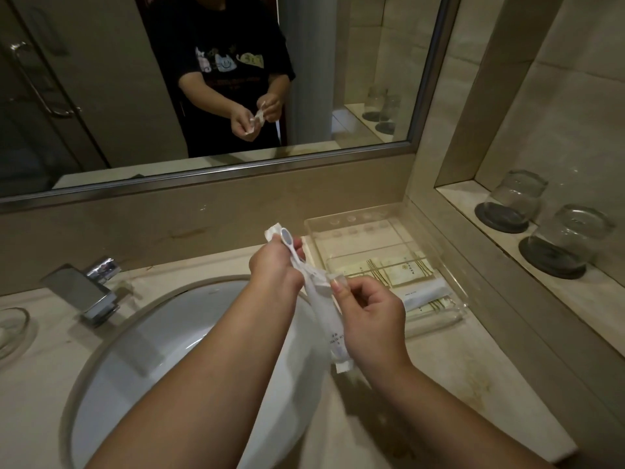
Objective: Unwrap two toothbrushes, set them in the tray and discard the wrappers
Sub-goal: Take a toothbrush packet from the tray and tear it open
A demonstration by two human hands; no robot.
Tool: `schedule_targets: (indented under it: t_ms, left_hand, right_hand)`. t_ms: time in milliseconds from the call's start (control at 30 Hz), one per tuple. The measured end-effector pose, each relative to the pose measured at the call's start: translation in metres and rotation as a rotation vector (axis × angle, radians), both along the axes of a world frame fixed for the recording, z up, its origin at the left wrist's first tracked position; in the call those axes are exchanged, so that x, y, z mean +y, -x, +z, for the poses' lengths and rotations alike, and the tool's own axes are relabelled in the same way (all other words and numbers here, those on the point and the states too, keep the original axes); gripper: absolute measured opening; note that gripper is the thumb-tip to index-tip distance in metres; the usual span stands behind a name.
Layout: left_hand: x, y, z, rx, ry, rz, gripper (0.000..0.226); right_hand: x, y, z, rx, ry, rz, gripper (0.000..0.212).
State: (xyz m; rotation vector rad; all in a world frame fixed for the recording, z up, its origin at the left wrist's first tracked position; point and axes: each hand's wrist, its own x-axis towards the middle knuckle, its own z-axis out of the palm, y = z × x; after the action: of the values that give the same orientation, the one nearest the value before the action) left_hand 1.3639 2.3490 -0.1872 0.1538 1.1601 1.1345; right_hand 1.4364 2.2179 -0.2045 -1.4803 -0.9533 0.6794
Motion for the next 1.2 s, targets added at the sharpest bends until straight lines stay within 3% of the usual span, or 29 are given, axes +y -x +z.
schedule_targets:
  t_ms: [167, 367, 500, 700, 800, 967, 1133, 1200]
  left_hand:
    - [0.010, 0.012, -0.004, -0.033, 0.018, 0.035, 0.032]
    - [0.011, 0.011, -0.011, -0.014, -0.063, -0.019, 0.038]
    - [0.005, 0.005, -0.012, -0.032, -0.090, -0.061, 0.020]
    - [-0.003, -0.008, -0.003, -0.056, -0.219, -0.166, 0.028]
    - [-0.011, -0.015, 0.001, 0.005, -0.293, -0.224, 0.024]
    - [-0.021, -0.020, 0.009, 0.043, -0.369, -0.243, 0.021]
    - [-0.038, -0.017, 0.013, 0.076, -0.394, -0.279, 0.023]
    - [-0.046, -0.013, 0.008, 0.164, -0.452, -0.332, 0.026]
  right_hand:
    - [-0.021, -0.001, -0.005, -0.032, -0.052, 0.074, 0.010]
    - [-0.031, -0.007, -0.016, -0.150, -0.091, 0.069, 0.019]
    - [-0.023, -0.014, -0.015, -0.170, -0.035, 0.081, 0.014]
    - [0.013, -0.027, 0.006, -0.487, 0.141, 0.099, 0.012]
    - [0.027, -0.027, 0.018, -0.638, 0.215, 0.126, 0.023]
    - [0.039, -0.027, 0.027, -0.484, 0.185, 0.070, 0.038]
    - [0.041, -0.029, 0.019, -0.311, 0.159, 0.047, 0.017]
    - [0.040, -0.030, 0.017, -0.221, 0.170, 0.053, 0.022]
